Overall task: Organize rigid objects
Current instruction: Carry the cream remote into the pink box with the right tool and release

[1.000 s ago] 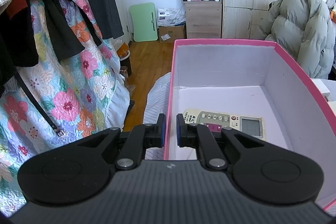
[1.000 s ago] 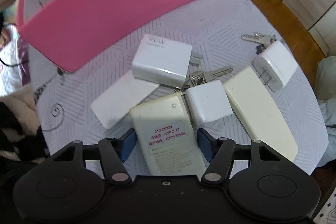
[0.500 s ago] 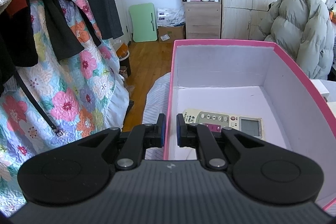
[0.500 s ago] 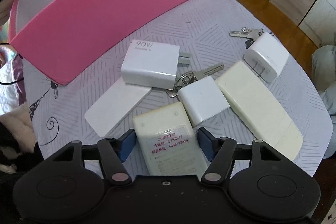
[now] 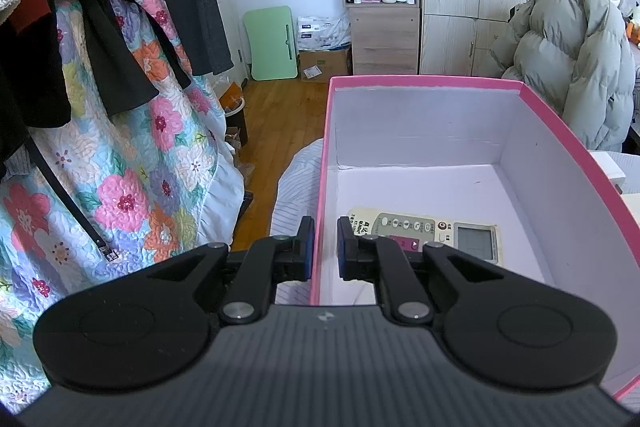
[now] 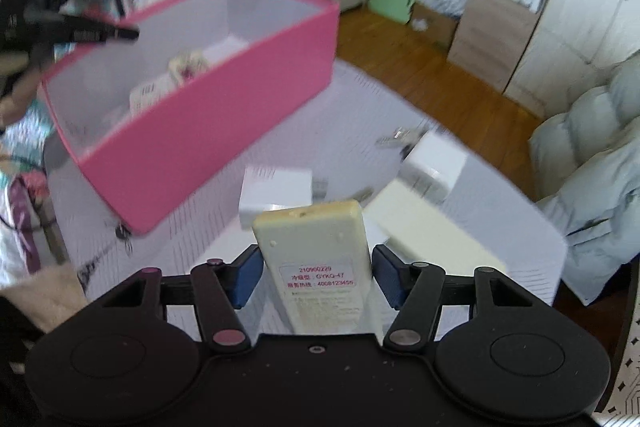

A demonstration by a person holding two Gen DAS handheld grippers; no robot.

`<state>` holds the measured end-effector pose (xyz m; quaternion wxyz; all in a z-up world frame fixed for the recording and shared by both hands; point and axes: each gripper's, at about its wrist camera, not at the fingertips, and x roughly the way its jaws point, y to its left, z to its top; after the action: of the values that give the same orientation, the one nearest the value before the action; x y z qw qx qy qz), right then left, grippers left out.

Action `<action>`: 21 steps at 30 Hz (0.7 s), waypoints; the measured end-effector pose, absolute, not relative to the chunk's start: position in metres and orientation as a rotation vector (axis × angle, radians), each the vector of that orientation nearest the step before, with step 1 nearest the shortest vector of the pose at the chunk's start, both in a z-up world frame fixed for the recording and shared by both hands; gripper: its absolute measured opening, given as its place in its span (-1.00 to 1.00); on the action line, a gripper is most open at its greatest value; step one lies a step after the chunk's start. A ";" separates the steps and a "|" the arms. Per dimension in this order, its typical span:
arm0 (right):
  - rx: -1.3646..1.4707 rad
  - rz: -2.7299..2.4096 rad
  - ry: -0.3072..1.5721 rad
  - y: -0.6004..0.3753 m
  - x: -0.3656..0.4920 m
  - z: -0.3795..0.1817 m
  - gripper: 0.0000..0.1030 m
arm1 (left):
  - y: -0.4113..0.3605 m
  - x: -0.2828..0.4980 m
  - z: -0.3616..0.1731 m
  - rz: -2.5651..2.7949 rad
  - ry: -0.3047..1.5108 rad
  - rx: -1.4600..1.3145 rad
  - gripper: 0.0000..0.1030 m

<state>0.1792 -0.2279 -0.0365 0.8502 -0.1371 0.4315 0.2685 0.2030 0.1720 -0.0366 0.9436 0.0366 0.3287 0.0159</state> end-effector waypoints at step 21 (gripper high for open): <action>-0.214 0.626 0.629 -0.201 0.182 0.063 0.14 | 0.172 0.204 -0.038 0.032 0.671 0.060 -0.75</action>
<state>0.1824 -0.2007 0.0627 0.8976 -0.1031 0.3037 0.3023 0.2038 0.1716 -0.0381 0.9437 0.0294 0.3290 0.0157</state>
